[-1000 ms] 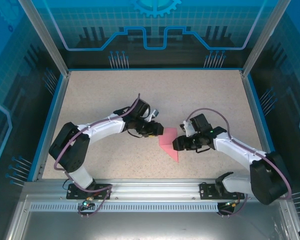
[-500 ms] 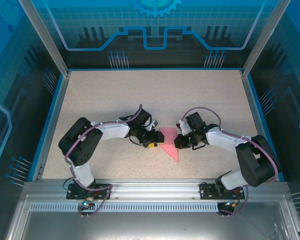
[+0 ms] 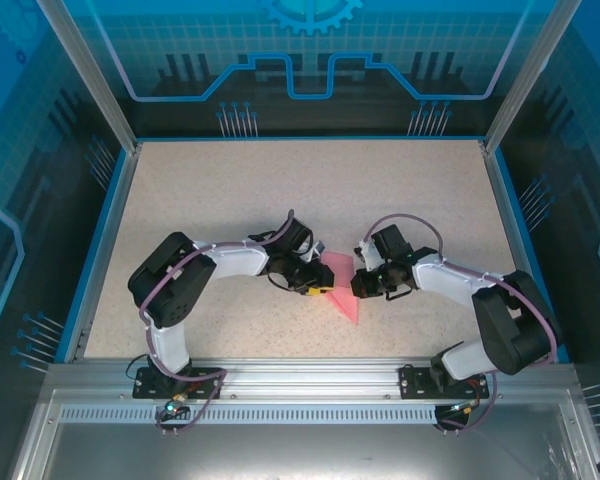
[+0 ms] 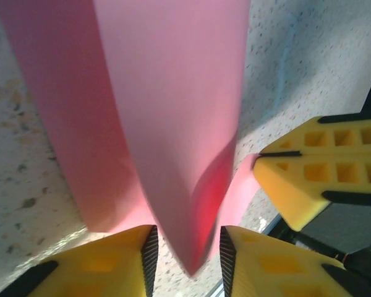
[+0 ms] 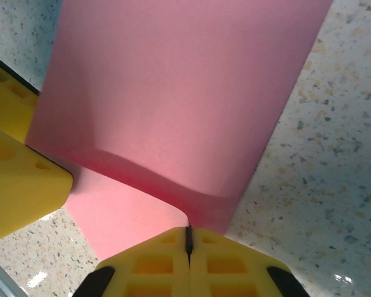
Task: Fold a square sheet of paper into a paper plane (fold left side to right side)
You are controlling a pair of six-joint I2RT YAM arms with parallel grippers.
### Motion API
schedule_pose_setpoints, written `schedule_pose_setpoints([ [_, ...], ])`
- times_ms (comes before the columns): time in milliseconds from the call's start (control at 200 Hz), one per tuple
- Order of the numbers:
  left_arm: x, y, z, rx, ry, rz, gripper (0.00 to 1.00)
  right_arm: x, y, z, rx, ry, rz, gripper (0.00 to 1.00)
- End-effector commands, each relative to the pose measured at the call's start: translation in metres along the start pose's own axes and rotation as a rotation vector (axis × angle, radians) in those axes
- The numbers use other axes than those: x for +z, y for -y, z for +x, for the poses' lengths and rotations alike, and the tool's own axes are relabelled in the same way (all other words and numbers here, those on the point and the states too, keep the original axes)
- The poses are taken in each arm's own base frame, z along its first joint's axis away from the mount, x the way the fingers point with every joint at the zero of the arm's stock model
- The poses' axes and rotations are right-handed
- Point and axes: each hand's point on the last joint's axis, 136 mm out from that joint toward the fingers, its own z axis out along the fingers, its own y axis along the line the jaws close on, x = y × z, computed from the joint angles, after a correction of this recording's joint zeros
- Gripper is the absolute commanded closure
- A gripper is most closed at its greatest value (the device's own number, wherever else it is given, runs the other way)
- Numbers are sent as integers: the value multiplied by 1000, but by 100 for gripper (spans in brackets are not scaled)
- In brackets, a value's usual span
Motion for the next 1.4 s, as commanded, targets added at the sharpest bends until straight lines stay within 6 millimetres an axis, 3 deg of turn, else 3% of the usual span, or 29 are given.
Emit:
schedule_pose_setpoints([
  [0,2,13,-3,19,-7,33,71,-15,3,-8,-19,37,38,86],
  [95,-1,16,-4,24,3,36,73,-29,4,-11,-29,74,74,70],
  [195,-3,19,-8,20,17,36,73,-48,0,-14,-64,129,115,60],
  [375,-7,29,-15,2,49,54,73,-65,-19,-5,-143,201,147,54],
  [530,-10,32,-19,-9,77,62,73,-50,-35,10,-232,231,185,54],
  [765,-9,24,-20,-19,100,42,73,-21,-38,24,-328,239,233,53],
  [1020,-6,21,-20,-25,116,24,73,-10,-36,29,-364,242,265,52],
  [1390,-8,34,-30,-11,133,29,73,-2,-41,32,-421,222,320,49],
])
